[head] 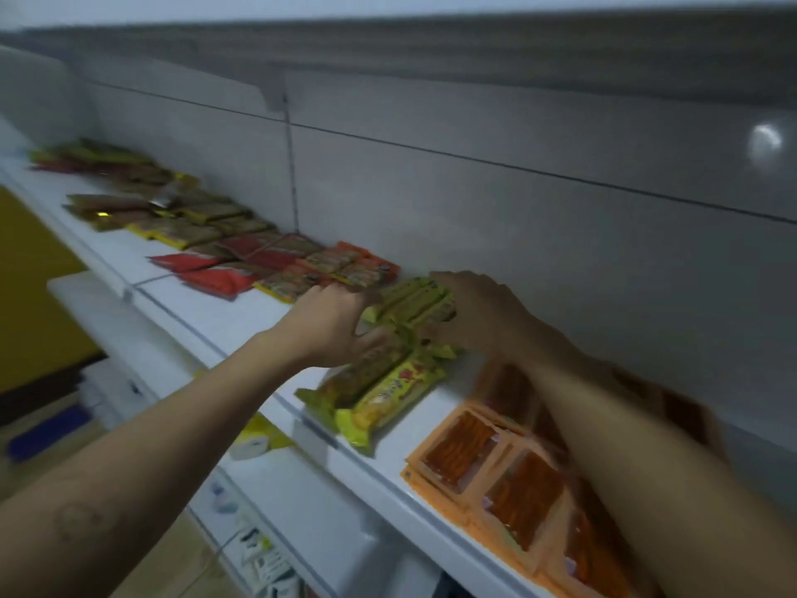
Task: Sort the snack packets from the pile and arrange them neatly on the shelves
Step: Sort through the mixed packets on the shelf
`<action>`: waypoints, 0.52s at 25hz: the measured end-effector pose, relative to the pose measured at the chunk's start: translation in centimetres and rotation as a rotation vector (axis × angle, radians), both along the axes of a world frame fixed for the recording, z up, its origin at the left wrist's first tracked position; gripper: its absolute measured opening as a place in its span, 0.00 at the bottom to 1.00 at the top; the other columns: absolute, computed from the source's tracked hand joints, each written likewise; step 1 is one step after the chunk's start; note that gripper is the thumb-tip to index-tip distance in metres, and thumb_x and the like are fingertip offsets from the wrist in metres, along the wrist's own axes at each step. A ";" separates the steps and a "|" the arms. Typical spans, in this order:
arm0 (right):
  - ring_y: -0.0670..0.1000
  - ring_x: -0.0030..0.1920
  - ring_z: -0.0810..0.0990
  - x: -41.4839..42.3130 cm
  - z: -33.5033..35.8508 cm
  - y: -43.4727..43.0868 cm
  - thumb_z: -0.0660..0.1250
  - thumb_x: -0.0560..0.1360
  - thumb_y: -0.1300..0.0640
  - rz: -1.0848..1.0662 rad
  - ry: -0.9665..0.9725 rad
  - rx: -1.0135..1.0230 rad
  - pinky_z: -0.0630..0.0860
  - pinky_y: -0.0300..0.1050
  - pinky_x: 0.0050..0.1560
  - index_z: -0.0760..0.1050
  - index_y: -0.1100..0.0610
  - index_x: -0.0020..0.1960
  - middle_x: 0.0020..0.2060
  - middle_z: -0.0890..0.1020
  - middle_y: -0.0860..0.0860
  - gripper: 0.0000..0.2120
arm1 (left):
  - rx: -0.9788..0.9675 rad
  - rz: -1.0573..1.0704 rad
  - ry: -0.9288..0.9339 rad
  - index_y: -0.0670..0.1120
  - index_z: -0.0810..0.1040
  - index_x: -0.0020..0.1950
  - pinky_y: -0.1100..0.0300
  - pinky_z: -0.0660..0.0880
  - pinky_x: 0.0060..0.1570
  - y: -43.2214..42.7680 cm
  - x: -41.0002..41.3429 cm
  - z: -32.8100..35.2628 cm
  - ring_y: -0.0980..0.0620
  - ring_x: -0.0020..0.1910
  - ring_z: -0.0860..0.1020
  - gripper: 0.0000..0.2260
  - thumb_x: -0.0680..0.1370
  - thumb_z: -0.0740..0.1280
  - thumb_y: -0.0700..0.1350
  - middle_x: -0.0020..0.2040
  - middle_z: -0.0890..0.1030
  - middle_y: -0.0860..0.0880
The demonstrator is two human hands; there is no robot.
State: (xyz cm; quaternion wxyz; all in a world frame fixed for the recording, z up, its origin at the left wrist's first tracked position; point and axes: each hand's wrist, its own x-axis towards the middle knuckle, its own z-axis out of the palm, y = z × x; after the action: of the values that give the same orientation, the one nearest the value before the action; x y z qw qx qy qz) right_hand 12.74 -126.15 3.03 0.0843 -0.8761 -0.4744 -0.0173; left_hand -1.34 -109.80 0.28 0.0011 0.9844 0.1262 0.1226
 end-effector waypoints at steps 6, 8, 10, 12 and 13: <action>0.56 0.67 0.72 -6.3 0.6 10.6 0.72 0.69 0.37 0.138 0.014 0.042 0.71 0.47 0.63 0.63 0.45 0.75 0.70 0.72 0.51 0.39 | -0.025 0.173 -0.056 0.47 0.68 0.73 0.49 0.71 0.60 8.1 -8.7 0.3 0.44 0.65 0.72 0.29 0.78 0.61 0.63 0.67 0.75 0.46; 0.54 0.71 0.68 -8.9 0.9 14.8 0.72 0.69 0.37 0.181 0.061 0.059 0.68 0.46 0.68 0.61 0.48 0.77 0.73 0.68 0.51 0.42 | -0.053 0.210 -0.090 0.49 0.69 0.73 0.52 0.70 0.60 12.0 -12.1 0.7 0.47 0.65 0.72 0.27 0.78 0.62 0.62 0.68 0.75 0.48; 0.56 0.71 0.68 -11.7 0.9 19.3 0.71 0.69 0.36 0.189 0.033 0.058 0.67 0.51 0.69 0.60 0.50 0.77 0.73 0.68 0.53 0.42 | -0.077 0.263 -0.104 0.50 0.68 0.74 0.50 0.69 0.64 15.7 -15.3 1.2 0.48 0.68 0.70 0.27 0.79 0.62 0.62 0.70 0.73 0.49; 0.57 0.70 0.69 -14.6 1.0 23.9 0.69 0.69 0.35 0.196 0.005 0.079 0.67 0.54 0.68 0.61 0.49 0.77 0.71 0.69 0.54 0.41 | -0.076 0.298 -0.121 0.51 0.66 0.75 0.49 0.68 0.66 19.4 -18.5 1.5 0.48 0.70 0.68 0.27 0.79 0.61 0.62 0.72 0.72 0.50; 0.57 0.69 0.69 -16.0 1.1 25.8 0.69 0.70 0.35 0.200 0.009 0.092 0.67 0.54 0.68 0.61 0.49 0.76 0.70 0.69 0.53 0.41 | -0.075 0.311 -0.124 0.51 0.66 0.75 0.49 0.68 0.66 21.0 -19.9 1.6 0.48 0.70 0.68 0.27 0.79 0.61 0.62 0.72 0.72 0.50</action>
State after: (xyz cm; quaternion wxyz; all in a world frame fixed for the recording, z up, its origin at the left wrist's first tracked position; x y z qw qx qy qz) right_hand -3.23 -100.33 4.11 0.1279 -0.8197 -0.5577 -0.0267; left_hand -21.21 -88.78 1.83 0.0266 0.9428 0.2810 0.1772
